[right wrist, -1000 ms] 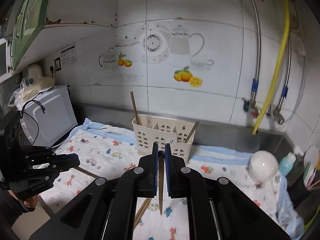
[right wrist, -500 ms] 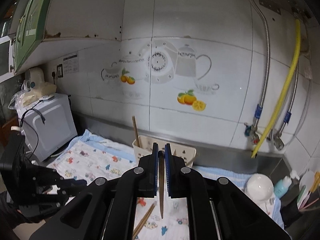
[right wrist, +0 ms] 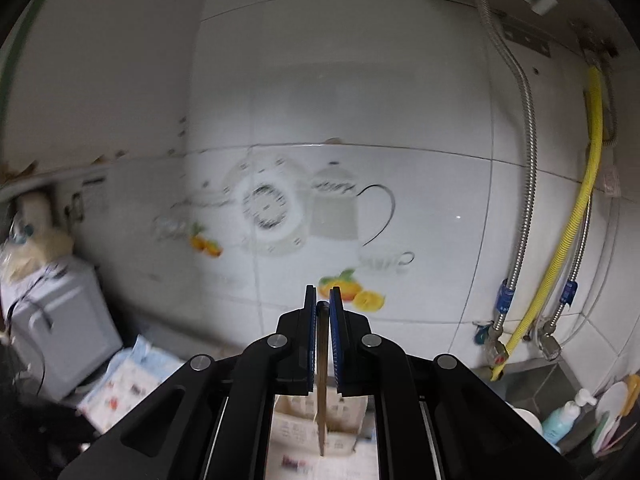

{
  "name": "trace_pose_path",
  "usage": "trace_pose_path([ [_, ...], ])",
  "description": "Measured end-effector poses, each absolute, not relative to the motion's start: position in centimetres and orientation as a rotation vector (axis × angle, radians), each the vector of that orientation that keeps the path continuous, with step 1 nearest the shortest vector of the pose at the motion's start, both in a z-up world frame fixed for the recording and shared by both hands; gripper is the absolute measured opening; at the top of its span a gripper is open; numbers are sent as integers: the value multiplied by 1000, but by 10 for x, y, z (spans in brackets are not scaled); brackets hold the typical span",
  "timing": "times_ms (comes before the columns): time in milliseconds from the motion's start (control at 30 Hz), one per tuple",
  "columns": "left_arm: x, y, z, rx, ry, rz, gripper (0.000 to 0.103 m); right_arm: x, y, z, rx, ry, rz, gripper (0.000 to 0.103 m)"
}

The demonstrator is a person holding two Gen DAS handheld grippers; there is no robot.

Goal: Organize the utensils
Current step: 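Insert the right chopstick into the holder while the left gripper inserts its chopstick, then open both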

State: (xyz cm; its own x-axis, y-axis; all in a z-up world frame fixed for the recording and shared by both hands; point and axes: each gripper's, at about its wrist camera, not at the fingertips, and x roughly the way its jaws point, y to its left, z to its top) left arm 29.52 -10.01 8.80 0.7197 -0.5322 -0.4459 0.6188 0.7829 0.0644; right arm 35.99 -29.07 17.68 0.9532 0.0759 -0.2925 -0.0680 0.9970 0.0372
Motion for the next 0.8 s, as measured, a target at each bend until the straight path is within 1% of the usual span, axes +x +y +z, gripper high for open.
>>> trace_pose_path([
  [233, 315, -117, 121, 201, 336, -640, 6, 398, -310, 158, 118, 249, 39, 6],
  [533, 346, -145, 159, 218, 212, -613, 6, 417, -313, 127, 84, 274, 32, 7],
  [800, 386, -155, 175, 167, 145, -556, 6, 419, -314, 121, 47, 237, 47, 6],
])
